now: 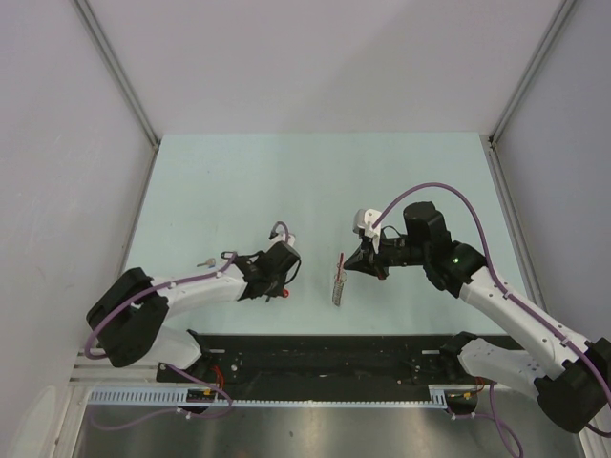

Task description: Put the keys on the keyring

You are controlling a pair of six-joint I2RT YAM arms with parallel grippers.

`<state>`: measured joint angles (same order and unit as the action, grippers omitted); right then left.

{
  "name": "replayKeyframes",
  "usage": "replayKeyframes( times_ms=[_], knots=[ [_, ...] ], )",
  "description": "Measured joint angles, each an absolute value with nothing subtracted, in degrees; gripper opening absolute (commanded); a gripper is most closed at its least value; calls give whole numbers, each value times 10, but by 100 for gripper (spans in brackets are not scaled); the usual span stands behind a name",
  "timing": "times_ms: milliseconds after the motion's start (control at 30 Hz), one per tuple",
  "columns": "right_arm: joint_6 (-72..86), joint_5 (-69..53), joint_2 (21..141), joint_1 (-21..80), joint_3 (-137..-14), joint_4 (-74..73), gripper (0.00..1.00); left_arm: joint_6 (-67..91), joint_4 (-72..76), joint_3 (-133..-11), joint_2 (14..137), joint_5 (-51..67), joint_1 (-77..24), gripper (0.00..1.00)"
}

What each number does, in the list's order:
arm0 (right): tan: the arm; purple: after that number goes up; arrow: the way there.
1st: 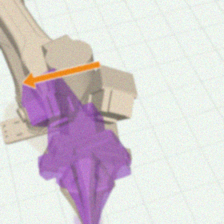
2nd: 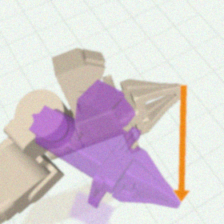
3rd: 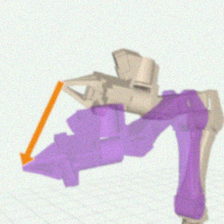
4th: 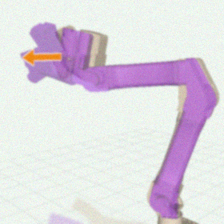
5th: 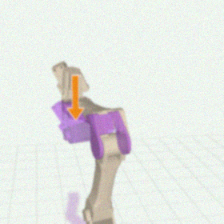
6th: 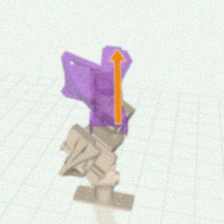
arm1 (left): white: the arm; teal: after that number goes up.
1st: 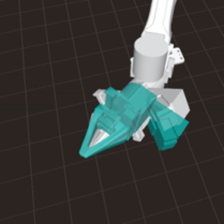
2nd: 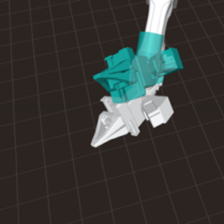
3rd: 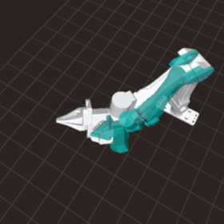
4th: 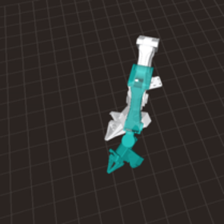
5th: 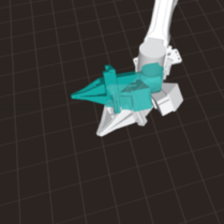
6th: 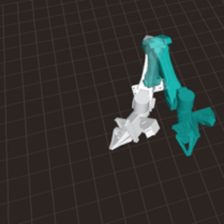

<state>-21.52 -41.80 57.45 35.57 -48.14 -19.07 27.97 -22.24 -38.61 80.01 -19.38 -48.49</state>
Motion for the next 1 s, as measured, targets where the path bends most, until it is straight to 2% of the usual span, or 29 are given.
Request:
replayKeyframes(
  times_ms=[267,467,733,1000],
  knots=[
    [-215,-417,568,356,-481,-191,0,253,-272,-457,812,-191,-485,0],
    [-215,-414,562,356,-481,-192,0,215,-298,-572,887,-167,-485,0],
    [-215,-408,553,357,-481,-195,0,164,-371,-637,978,-135,-488,0],
    [-215,-399,549,358,-481,-196,0,149,-442,-644,943,-143,-501,0]
  ],
)
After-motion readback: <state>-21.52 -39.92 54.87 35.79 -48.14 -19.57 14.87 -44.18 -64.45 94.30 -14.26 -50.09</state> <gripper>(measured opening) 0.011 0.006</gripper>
